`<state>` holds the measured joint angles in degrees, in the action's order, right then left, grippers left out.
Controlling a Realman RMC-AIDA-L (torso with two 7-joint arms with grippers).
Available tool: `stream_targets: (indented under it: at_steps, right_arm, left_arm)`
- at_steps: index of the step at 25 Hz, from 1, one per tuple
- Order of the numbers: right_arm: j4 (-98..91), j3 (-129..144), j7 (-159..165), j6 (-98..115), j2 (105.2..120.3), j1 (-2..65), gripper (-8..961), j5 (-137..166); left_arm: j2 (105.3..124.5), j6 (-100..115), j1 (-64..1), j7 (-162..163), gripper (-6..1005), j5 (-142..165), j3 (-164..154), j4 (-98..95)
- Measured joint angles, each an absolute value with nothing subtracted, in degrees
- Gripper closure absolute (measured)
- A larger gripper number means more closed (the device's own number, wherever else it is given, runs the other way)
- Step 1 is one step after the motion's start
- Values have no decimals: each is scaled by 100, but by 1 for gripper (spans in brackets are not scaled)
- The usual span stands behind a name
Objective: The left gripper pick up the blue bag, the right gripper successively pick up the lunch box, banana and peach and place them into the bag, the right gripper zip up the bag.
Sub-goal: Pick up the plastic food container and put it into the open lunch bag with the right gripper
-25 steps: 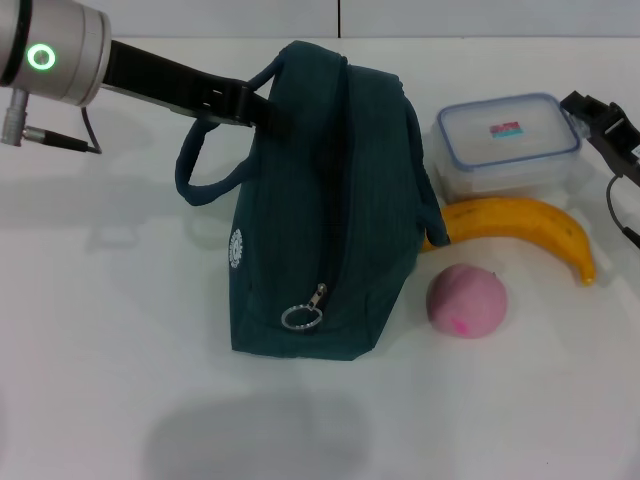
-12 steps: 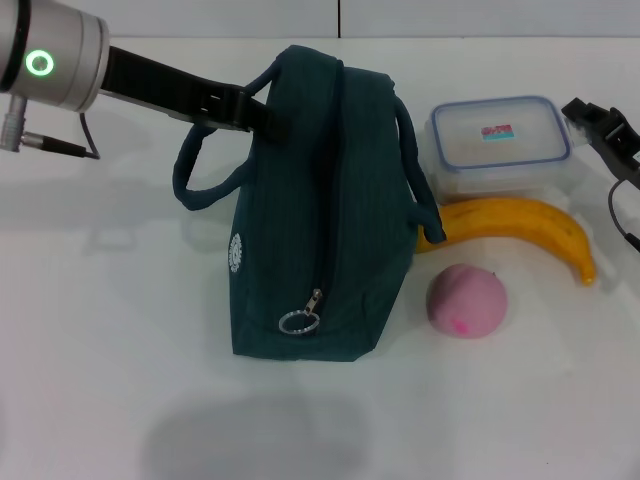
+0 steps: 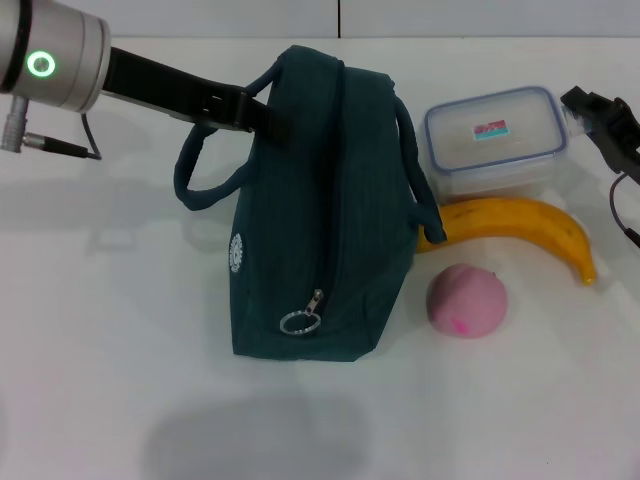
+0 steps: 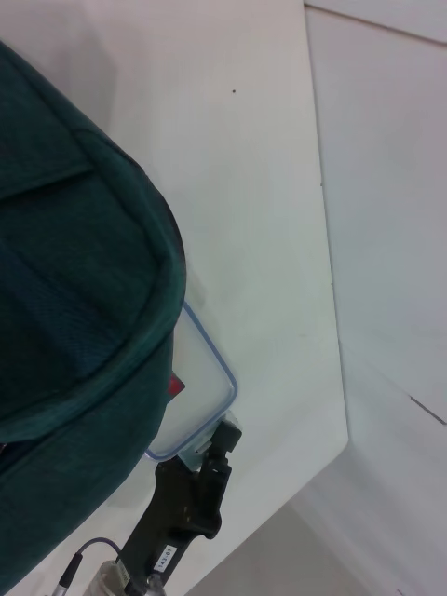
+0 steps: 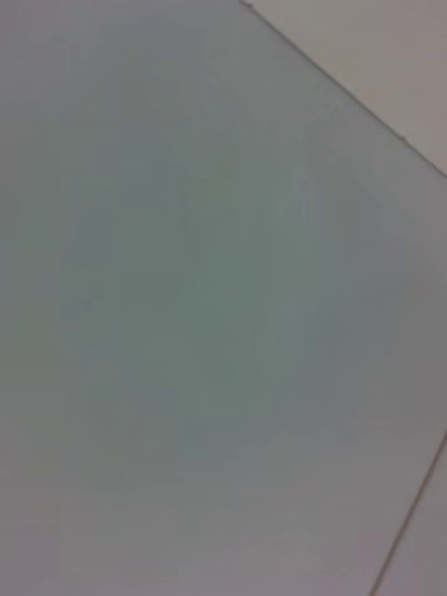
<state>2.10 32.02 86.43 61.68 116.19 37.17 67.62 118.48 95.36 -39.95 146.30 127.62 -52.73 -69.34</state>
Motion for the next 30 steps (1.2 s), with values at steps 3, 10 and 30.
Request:
stream_targets:
  at_steps: [3, 10, 30]
  right_arm:
    - [207, 3231, 9112, 6185, 11619, 3701, 857, 6775]
    - [193, 3205, 9425, 6362, 11620, 3555, 857, 6761]
    - [176, 3190, 11182, 6819, 11615, 3324, 857, 6031]
  left_arm:
    - [11855, 9536, -4001, 14628, 949, 12762, -5273, -6934]
    - [11875, 9536, -3994, 14625, 949, 12762, -5278, -6942]
    - [11901, 9536, -3990, 14558, 950, 12762, -5289, -6944]
